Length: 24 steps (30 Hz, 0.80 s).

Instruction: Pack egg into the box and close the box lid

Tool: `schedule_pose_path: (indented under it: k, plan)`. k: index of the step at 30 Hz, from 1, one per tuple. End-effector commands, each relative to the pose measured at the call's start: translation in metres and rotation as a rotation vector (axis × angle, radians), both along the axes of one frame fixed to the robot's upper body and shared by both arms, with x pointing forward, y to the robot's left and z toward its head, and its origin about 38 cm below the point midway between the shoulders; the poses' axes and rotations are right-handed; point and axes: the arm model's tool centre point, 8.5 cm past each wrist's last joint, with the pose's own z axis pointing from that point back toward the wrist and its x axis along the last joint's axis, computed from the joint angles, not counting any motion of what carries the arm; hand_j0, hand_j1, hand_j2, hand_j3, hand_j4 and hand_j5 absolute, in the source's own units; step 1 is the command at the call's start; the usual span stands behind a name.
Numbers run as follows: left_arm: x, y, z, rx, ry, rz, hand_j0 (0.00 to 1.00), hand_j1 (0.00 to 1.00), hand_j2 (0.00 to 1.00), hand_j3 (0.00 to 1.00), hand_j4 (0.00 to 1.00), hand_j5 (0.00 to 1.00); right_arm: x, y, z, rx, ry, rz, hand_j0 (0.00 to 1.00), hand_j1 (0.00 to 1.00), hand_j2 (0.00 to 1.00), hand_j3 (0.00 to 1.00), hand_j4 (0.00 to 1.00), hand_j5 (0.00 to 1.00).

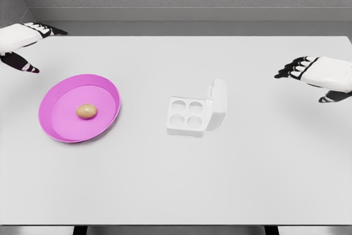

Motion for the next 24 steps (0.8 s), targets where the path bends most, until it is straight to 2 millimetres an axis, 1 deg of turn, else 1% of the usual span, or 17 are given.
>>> schedule_pose_path:
  k: [1,3,4,5,7,8,9,11,12,13,14,16,20,21,22,23,24]
  plan:
    - [-0.003,-0.016,0.000,0.007,0.001,-0.053,1.00,1.00,1.00,1.00,1.00,1.00,-0.001,0.008,0.001,0.005,-0.006,0.021,1.00,1.00,1.00,1.00,1.00,1.00]
    - [-0.004,-0.019,-0.003,0.009,0.008,-0.060,1.00,1.00,1.00,1.00,1.00,1.00,-0.002,0.008,0.000,0.008,-0.004,0.022,1.00,1.00,1.00,1.00,1.00,1.00]
    - [-0.007,-0.032,-0.011,0.032,0.030,-0.104,1.00,1.00,1.00,1.00,1.00,1.00,-0.003,0.009,-0.001,0.010,-0.001,0.024,1.00,1.00,1.00,1.00,1.00,1.00]
    - [-0.012,-0.047,-0.021,0.058,0.056,-0.155,1.00,1.00,1.00,1.00,1.00,1.00,-0.005,0.012,-0.010,0.013,0.021,0.031,1.00,1.00,1.00,1.00,1.00,1.00]
    - [-0.030,-0.052,-0.010,0.114,0.046,-0.217,1.00,1.00,1.00,1.00,1.00,1.00,-0.015,0.018,-0.041,0.006,0.102,0.048,1.00,1.00,1.00,1.00,1.00,1.00]
    - [-0.033,-0.047,-0.008,0.130,0.048,-0.217,1.00,1.00,1.00,1.00,1.00,1.00,-0.018,0.026,-0.052,0.015,0.127,0.065,1.00,1.00,1.00,1.00,1.00,1.00]
    - [-0.034,-0.048,-0.010,0.135,0.057,-0.222,1.00,1.00,1.00,1.00,1.00,1.00,-0.019,0.030,-0.052,0.016,0.126,0.078,1.00,1.00,1.00,1.00,1.00,1.00]
    - [-0.037,-0.037,-0.005,0.141,0.058,-0.202,1.00,1.00,1.00,1.00,1.00,1.00,-0.023,0.041,-0.046,0.014,0.107,0.115,1.00,1.00,1.00,1.00,1.00,1.00]
    - [-0.041,-0.041,-0.007,0.133,0.068,-0.220,1.00,1.00,1.00,1.00,1.00,1.00,-0.024,0.044,-0.048,0.015,0.112,0.122,1.00,1.00,1.00,1.00,1.00,1.00]
    - [-0.046,-0.053,-0.014,0.141,0.084,-0.261,1.00,1.00,1.00,1.00,1.00,1.00,-0.024,0.045,-0.050,0.011,0.118,0.126,1.00,1.00,1.00,1.00,1.00,1.00]
    - [-0.053,-0.067,-0.025,0.152,0.113,-0.311,1.00,1.00,1.00,1.00,1.00,1.00,-0.025,0.046,-0.051,0.012,0.119,0.129,1.00,1.00,1.00,1.00,1.00,1.00]
    - [-0.053,-0.069,-0.028,0.150,0.119,-0.314,1.00,1.00,1.00,1.00,1.00,1.00,-0.026,0.052,-0.056,0.012,0.130,0.144,1.00,1.00,1.00,1.00,1.00,1.00]
    - [-0.056,-0.075,-0.039,0.148,0.141,-0.329,1.00,1.00,1.00,1.00,1.00,1.00,-0.026,0.054,-0.056,0.014,0.131,0.149,1.00,1.00,1.00,1.00,1.00,1.00]
    - [-0.058,-0.075,-0.049,0.178,0.161,-0.334,1.00,1.00,1.00,1.00,1.00,1.00,-0.026,0.056,-0.057,0.020,0.131,0.151,1.00,1.00,1.00,1.00,1.00,1.00]
    - [-0.057,-0.072,-0.052,0.191,0.168,-0.328,0.99,0.99,0.99,0.99,0.99,0.99,-0.026,0.056,-0.057,0.021,0.130,0.152,1.00,1.00,1.00,1.00,1.00,1.00]
    - [-0.057,-0.077,-0.056,0.200,0.171,-0.339,0.98,0.98,0.98,0.98,0.98,0.98,-0.026,0.058,-0.056,0.023,0.128,0.156,1.00,1.00,1.00,1.00,1.00,1.00]
    - [-0.057,-0.078,-0.057,0.201,0.170,-0.341,0.98,0.98,0.98,0.98,0.98,0.98,-0.026,0.059,-0.055,0.023,0.125,0.159,1.00,1.00,1.00,1.00,1.00,1.00]
